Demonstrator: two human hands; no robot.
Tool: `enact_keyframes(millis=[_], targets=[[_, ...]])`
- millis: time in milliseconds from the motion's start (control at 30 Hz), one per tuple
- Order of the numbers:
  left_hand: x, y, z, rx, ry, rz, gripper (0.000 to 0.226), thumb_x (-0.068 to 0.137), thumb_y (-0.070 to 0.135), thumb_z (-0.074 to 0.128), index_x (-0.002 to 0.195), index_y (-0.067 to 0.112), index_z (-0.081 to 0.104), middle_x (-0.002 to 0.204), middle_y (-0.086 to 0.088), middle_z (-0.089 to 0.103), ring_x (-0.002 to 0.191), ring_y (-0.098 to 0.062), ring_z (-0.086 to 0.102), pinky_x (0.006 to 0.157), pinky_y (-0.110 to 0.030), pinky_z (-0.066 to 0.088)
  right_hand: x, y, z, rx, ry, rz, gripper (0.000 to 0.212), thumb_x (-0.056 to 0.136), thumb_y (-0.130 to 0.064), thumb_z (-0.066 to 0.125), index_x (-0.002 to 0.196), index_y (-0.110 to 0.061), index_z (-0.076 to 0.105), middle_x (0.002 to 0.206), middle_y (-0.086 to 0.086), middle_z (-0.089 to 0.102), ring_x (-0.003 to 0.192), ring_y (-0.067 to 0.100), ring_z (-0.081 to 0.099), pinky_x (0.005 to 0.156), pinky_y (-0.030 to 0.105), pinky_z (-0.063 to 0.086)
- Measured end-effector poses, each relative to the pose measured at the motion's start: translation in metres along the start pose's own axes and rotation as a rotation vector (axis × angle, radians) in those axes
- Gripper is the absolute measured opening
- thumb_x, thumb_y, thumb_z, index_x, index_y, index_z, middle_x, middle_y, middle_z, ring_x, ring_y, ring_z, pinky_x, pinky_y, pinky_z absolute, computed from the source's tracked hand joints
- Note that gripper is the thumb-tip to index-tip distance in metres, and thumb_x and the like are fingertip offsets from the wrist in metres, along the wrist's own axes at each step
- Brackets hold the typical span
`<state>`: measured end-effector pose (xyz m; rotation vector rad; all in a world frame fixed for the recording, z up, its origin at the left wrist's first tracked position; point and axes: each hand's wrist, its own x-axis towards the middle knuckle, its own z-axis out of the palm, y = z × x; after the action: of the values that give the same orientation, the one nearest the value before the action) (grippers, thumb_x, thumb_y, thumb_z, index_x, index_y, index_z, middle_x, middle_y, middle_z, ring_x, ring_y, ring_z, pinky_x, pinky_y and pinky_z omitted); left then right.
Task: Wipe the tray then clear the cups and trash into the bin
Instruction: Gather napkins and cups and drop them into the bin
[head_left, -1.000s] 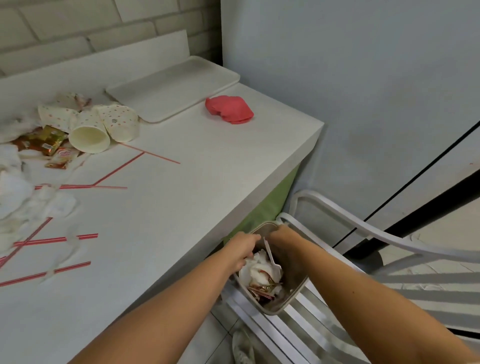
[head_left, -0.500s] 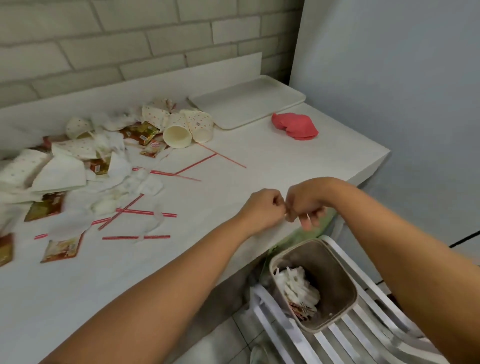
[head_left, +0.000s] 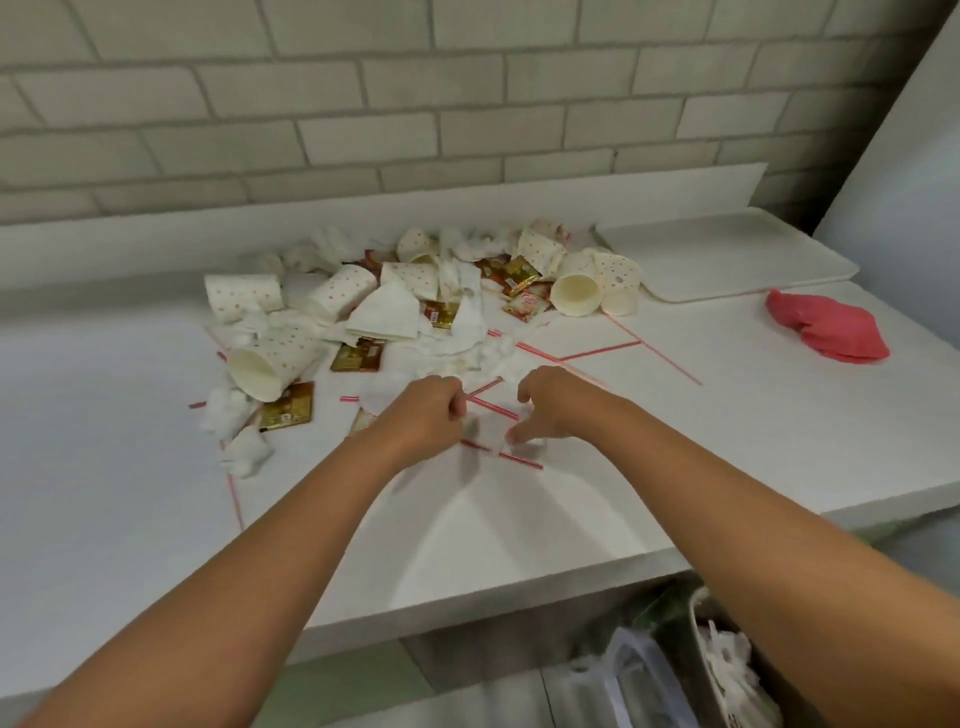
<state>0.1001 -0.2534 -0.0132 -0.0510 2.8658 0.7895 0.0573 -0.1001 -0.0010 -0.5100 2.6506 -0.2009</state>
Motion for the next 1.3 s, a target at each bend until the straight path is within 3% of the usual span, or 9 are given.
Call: enact_keyframes(millis=[167, 333, 400, 533, 667, 833, 1000, 1167, 1300], targets=[[-0.013, -0.056, -0.027, 0.09, 0.063, -0.213, 0.008, 0.089, 0.016, 0.054, 0.081, 0.016, 0.052, 0.088, 0.0, 0.054, 0.082, -0.016, 0.051, 0.063, -0.022, 0.037, 0.019, -0.018, 0.02, -0.176, -0.08, 0.076, 0.069, 0.074, -0.052, 0.071, 0.123, -0.008, 0.05, 0.128, 0.011, 0.038, 0.114, 0.027, 0.046, 0.084, 0.033, 0.045], [-0.022, -0.098, -0.044, 0.286, 0.005, -0.417, 0.014, 0.085, 0.018, 0.062, 0.087, 0.009, 0.052, 0.072, 0.002, 0.047, 0.078, -0.016, 0.051, 0.056, -0.02, 0.038, 0.031, -0.032, 0.019, -0.145, 0.01, 0.052, 0.029, 0.082, -0.018, 0.07, 0.105, -0.005, 0.059, 0.096, 0.007, 0.053, 0.084, 0.021, 0.052, 0.057, 0.021, 0.039], [-0.028, -0.111, -0.049, 0.328, -0.042, -0.506, 0.021, 0.083, 0.021, 0.066, 0.088, 0.011, 0.047, 0.071, 0.003, 0.043, 0.079, -0.015, 0.05, 0.061, -0.022, 0.04, 0.032, -0.038, 0.019, -0.175, 0.003, 0.059, 0.03, 0.076, -0.006, 0.073, 0.103, -0.007, 0.058, 0.1, 0.009, 0.057, 0.088, 0.023, 0.058, 0.067, 0.025, 0.047], [-0.039, -0.129, -0.055, 0.319, -0.111, -0.649, 0.029, 0.081, 0.024, 0.066, 0.101, 0.01, 0.051, 0.085, 0.001, 0.049, 0.089, -0.016, 0.054, 0.077, -0.024, 0.047, 0.036, -0.04, 0.022, -0.235, 0.014, 0.038, 0.023, 0.076, -0.004, 0.069, 0.088, -0.009, 0.05, 0.084, 0.002, 0.052, 0.07, 0.017, 0.052, 0.064, 0.025, 0.046], [-0.046, -0.131, -0.056, 0.277, -0.146, -0.763, 0.016, 0.087, 0.02, 0.057, 0.095, 0.011, 0.047, 0.078, -0.003, 0.042, 0.07, -0.012, 0.049, 0.06, -0.019, 0.043, 0.039, -0.036, 0.023, -0.211, -0.014, 0.01, 0.022, 0.079, -0.002, 0.06, 0.071, -0.013, 0.042, 0.071, 0.0, 0.043, 0.061, 0.014, 0.046, 0.049, 0.019, 0.034], [-0.045, -0.122, -0.049, 0.209, -0.12, -0.694, 0.035, 0.09, 0.004, 0.049, 0.124, 0.005, 0.044, 0.095, -0.01, 0.051, 0.097, -0.021, 0.059, 0.088, -0.027, 0.049, 0.046, -0.035, 0.026, -0.202, -0.058, -0.01, 0.036, 0.079, -0.003, 0.064, 0.064, -0.015, 0.034, 0.069, -0.001, 0.039, 0.057, 0.01, 0.039, 0.047, 0.019, 0.031], [-0.043, -0.103, -0.033, 0.136, -0.052, -0.616, 0.014, 0.083, 0.003, 0.055, 0.094, 0.004, 0.047, 0.072, -0.006, 0.048, 0.071, -0.019, 0.059, 0.045, -0.019, 0.036, 0.051, -0.031, 0.033, -0.166, -0.051, -0.021, 0.014, 0.088, -0.004, 0.054, 0.08, -0.01, 0.044, 0.072, -0.001, 0.041, 0.064, 0.013, 0.044, 0.049, 0.017, 0.029], [-0.033, -0.09, -0.016, 0.114, 0.003, -0.517, 0.031, 0.087, 0.011, 0.058, 0.116, 0.002, 0.052, 0.104, -0.009, 0.055, 0.106, -0.023, 0.058, 0.07, -0.022, 0.042, 0.052, -0.028, 0.038, -0.174, -0.034, -0.046, 0.035, 0.094, -0.005, 0.044, 0.128, -0.001, 0.044, 0.13, 0.018, 0.046, 0.095, 0.021, 0.046, 0.056, 0.016, 0.029], [-0.028, -0.088, -0.01, 0.138, 0.041, -0.538, 0.028, 0.092, 0.015, 0.052, 0.116, 0.002, 0.054, 0.116, -0.011, 0.058, 0.107, -0.023, 0.058, 0.079, -0.025, 0.046, 0.053, -0.022, 0.041, -0.163, -0.037, -0.108, 0.014, 0.093, -0.004, 0.039, 0.098, -0.016, 0.044, 0.105, 0.01, 0.045, 0.076, 0.014, 0.038, 0.052, 0.016, 0.022]])
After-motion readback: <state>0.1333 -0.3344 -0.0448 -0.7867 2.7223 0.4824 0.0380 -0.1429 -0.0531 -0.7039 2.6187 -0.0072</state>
